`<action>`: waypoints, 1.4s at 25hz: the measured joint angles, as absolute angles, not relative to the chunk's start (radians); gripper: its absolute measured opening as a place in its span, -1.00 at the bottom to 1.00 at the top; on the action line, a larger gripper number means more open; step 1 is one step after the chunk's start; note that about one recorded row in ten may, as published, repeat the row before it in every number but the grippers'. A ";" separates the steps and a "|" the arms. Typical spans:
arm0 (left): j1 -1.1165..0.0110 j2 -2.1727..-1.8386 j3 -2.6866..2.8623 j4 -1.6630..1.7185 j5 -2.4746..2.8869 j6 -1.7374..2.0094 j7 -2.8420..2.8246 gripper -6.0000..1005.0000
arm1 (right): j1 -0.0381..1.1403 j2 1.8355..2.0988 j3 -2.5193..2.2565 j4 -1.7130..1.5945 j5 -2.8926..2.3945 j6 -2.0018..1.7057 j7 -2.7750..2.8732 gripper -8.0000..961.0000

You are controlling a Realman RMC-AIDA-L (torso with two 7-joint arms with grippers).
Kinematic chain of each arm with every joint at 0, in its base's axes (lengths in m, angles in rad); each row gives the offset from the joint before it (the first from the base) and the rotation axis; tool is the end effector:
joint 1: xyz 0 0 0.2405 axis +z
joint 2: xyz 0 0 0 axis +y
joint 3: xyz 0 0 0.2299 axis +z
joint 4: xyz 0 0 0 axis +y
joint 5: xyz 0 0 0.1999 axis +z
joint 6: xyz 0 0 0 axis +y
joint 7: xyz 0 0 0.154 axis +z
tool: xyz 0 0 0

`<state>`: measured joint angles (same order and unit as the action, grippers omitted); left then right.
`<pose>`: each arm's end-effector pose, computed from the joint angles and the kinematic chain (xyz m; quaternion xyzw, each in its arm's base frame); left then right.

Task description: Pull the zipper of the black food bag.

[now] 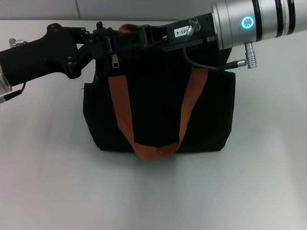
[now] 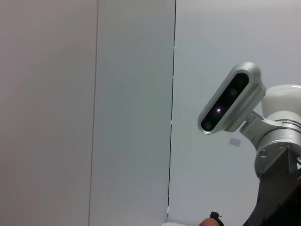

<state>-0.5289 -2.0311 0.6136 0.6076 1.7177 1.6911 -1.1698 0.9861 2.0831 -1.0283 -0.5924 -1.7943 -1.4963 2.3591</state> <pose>-0.2091 0.3222 0.0509 -0.8991 -0.1010 -0.3772 0.1977 0.0534 0.3600 -0.0389 0.8677 -0.4328 -0.2125 0.1208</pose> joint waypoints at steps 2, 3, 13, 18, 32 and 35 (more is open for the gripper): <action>-0.527 -2.031 0.614 0.607 1.718 1.691 -1.170 -0.93 | 0.985 2.083 -1.028 -0.592 -1.794 -1.497 2.358 0.69; -0.526 -2.031 0.614 0.607 1.718 1.692 -1.170 -0.93 | 0.985 2.083 -1.028 -0.592 -1.794 -1.498 2.358 0.69; -0.548 -2.049 0.619 0.607 1.719 1.696 -1.169 -0.93 | 0.984 2.083 -1.028 -0.594 -1.793 -1.501 2.355 0.69; -0.549 -2.051 0.612 0.607 1.718 1.692 -1.169 -0.93 | 0.984 2.083 -1.024 -0.593 -1.793 -1.499 2.346 0.68; -0.526 -2.044 0.578 0.601 1.715 1.701 -1.168 -0.93 | 0.982 2.082 -1.018 -0.593 -1.793 -1.496 2.335 0.66; -0.526 -2.046 0.578 0.600 1.715 1.702 -1.168 -0.93 | 0.982 2.082 -1.024 -0.592 -1.793 -1.495 2.333 0.65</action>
<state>-0.5261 -2.0465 0.5781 0.5999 1.7147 1.7020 -1.1677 0.9819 2.0820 -1.0237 -0.5923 -1.7930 -1.4951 2.3334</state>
